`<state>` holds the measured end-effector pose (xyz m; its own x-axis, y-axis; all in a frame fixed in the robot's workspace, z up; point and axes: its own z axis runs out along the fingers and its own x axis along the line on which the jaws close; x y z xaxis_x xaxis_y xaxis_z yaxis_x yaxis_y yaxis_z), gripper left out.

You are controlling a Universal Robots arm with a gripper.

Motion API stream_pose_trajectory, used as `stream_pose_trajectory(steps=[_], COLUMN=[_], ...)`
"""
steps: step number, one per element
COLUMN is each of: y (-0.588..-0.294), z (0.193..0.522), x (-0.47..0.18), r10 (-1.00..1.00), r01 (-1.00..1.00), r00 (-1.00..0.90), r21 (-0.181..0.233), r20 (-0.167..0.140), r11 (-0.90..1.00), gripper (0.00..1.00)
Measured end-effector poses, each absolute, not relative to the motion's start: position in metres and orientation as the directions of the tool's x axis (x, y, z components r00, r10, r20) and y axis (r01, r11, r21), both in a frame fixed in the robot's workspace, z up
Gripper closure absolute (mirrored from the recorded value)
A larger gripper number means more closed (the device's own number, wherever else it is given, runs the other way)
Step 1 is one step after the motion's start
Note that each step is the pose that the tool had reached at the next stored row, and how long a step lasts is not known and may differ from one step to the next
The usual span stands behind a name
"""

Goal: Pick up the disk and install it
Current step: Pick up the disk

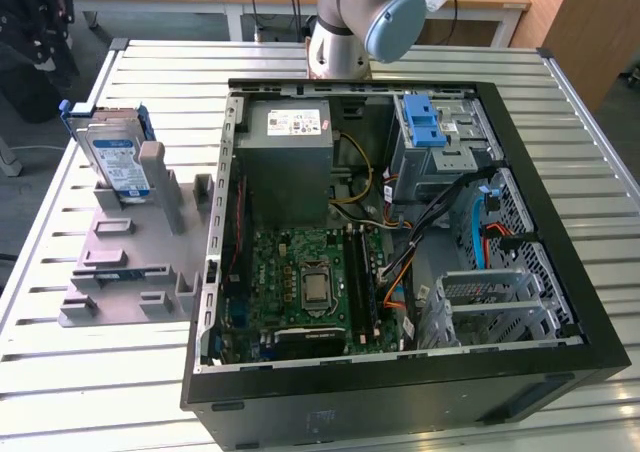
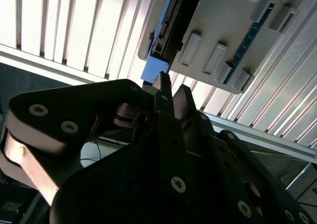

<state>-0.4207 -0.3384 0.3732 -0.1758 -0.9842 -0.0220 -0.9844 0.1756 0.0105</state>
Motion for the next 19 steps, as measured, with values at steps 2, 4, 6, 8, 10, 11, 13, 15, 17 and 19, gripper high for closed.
stream_pose_trajectory(steps=[2,4,6,8,10,11,13,15,17,19], y=[-0.338,-0.338,-0.338,-0.338,-0.338,-0.338,-0.338,-0.338,-0.338,-0.338], z=[0.373,0.372,0.37,0.367,0.363,0.361,0.358,0.354,0.35,0.347], x=[-0.421,-0.421,-0.421,-0.421,-0.421,-0.421,-0.421,-0.421,-0.421,-0.421], r10=[-0.984,-0.985,-0.987,-0.99,-0.992,-0.993,-0.993,-0.993,-0.993,-0.994], r01=[-0.984,-0.985,-0.988,-0.99,-0.992,-0.993,-0.994,-0.994,-0.994,-0.994], r00=[-0.176,-0.173,-0.157,-0.14,-0.126,-0.119,-0.113,-0.112,-0.112,-0.111], r21=[0.01,0.01,0.01,0.01,0.01,0.01,0.01,0.01,0.01,0.009], r20=[-0.022,-0.022,-0.022,-0.022,-0.022,-0.022,-0.022,-0.021,-0.021,-0.021], r11=[0.176,0.173,0.157,0.14,0.125,0.119,0.113,0.112,0.112,0.11], gripper=[0.65,0.59,0.53,0.47,0.41,0.41,0.41,0.41,0.41,0.41])
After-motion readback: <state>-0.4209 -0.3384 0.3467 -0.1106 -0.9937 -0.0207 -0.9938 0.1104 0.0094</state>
